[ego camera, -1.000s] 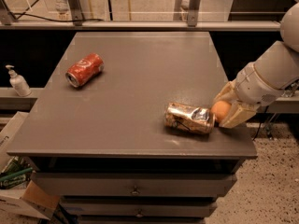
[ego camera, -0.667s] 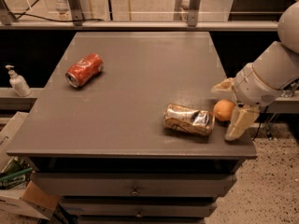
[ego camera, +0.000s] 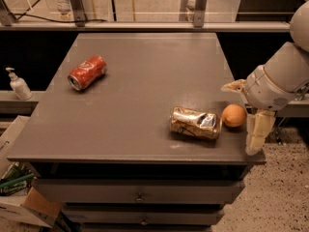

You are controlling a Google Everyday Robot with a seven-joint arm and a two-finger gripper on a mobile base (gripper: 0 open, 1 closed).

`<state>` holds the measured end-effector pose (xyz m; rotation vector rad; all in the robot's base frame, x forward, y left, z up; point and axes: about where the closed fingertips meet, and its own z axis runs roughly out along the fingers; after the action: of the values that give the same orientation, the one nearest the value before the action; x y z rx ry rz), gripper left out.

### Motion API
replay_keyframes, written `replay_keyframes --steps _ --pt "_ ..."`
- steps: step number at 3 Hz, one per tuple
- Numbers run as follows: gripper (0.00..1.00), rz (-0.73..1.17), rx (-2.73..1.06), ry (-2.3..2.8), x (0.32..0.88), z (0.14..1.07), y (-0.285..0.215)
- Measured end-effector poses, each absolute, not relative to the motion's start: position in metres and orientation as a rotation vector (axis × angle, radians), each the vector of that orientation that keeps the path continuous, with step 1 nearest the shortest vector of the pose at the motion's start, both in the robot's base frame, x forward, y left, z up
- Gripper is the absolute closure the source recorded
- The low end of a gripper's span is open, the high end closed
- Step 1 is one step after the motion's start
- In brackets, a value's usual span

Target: Move orange near orange can

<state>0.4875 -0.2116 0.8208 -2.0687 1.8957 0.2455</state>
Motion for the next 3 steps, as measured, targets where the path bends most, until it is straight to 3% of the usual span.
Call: replay_keyframes --steps 3 --pt "0.0 0.293 -1.773 1.898 0.492 0.853 -0.305"
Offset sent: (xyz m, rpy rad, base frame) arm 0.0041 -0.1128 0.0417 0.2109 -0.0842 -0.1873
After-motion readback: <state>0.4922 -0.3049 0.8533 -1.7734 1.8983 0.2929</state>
